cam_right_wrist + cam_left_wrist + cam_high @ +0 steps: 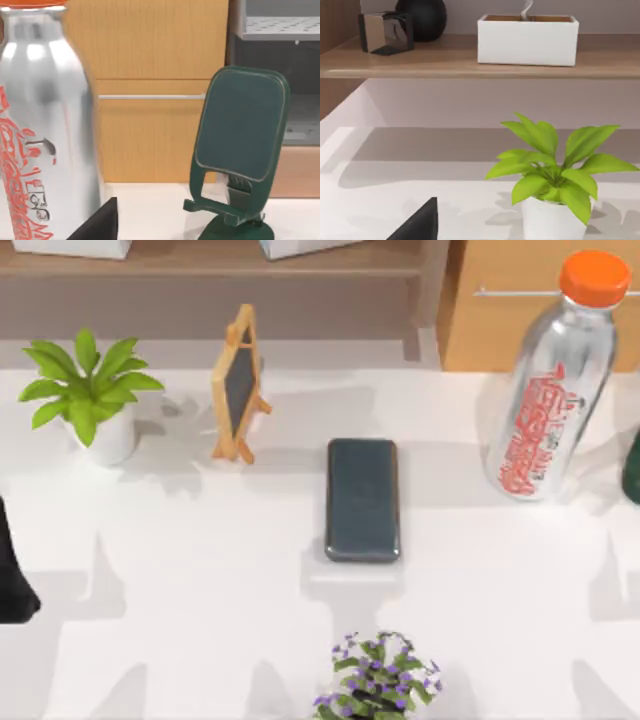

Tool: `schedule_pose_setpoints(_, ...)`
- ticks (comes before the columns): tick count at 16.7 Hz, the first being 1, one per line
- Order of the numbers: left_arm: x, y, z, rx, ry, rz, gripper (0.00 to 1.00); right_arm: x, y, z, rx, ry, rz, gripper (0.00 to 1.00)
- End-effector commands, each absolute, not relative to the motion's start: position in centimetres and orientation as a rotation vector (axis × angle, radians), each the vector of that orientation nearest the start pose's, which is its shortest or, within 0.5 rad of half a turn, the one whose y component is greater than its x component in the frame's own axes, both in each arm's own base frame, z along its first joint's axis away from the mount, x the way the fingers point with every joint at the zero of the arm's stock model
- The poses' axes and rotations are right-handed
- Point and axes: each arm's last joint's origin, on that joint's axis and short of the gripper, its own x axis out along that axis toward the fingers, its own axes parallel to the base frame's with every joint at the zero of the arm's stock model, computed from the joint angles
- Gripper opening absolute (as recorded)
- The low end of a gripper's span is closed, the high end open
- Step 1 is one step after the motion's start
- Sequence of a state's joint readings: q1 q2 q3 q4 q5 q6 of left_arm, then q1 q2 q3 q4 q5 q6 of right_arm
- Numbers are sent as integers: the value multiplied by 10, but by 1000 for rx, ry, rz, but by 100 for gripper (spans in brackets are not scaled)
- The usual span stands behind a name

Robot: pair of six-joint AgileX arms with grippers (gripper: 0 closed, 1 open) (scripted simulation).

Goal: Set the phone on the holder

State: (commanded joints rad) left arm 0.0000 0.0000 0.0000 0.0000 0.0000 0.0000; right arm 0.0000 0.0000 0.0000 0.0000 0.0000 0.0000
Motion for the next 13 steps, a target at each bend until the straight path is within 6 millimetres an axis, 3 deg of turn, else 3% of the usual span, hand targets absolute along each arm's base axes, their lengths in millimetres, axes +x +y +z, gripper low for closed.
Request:
schedule_pose_setpoints(3, 106, -1, 160, 0, 0, 0, 100, 106, -1, 162, 4, 6, 5, 100)
schedule_pose_setpoints(6, 106, -1, 160, 0, 0, 0, 100, 106, 4, 181, 37, 58, 51, 100)
schedule_pose_setpoints(10, 106, -1, 160, 0, 0, 0, 100, 118, 17, 236, 113, 203, 162, 100)
schedule_pose_setpoints(13, 106, -1, 160, 0, 0, 0, 100, 146, 37, 286, 171, 371, 246, 100)
